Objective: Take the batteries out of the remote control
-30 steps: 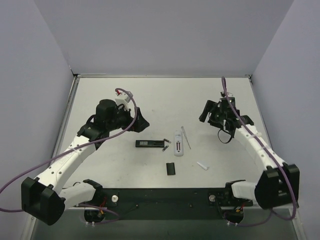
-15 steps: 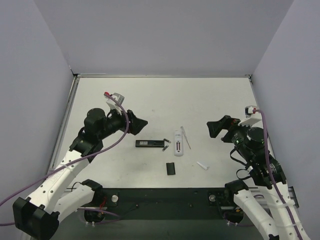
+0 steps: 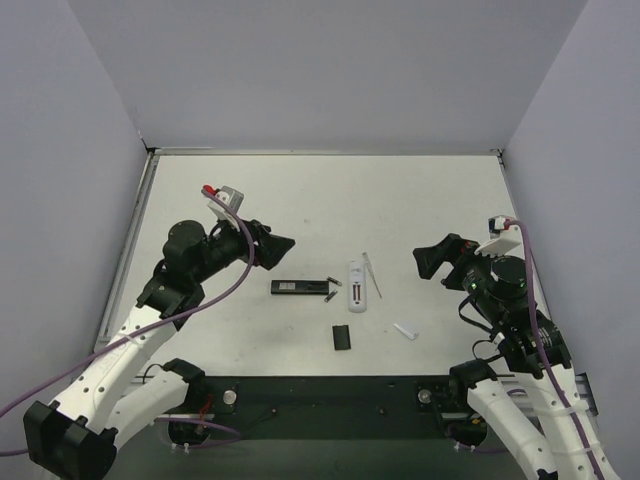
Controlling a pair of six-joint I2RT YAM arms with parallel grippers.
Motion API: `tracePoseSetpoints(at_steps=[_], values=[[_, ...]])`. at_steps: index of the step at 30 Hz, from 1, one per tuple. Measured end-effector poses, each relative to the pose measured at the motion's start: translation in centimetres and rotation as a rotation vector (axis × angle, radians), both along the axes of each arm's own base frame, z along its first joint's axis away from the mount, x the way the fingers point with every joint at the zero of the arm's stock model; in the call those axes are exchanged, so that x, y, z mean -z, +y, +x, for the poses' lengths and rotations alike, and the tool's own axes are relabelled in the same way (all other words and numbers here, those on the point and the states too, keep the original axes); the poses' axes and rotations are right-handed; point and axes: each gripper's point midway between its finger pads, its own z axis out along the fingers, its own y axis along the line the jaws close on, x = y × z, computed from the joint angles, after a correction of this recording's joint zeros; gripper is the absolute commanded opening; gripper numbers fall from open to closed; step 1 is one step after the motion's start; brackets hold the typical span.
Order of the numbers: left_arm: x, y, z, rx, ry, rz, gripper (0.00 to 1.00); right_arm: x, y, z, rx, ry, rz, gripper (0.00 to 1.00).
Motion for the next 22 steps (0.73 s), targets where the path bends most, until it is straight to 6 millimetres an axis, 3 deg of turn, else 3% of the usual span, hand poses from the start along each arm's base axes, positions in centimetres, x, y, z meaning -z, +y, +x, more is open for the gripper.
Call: tracePoseSetpoints(at_steps=[22], values=[[0.05,-0.3,-0.37,0.013,0.0,-0.002,0.93,0.75,-0.11,0.08,0.009,0.021,-0.006,1.0]])
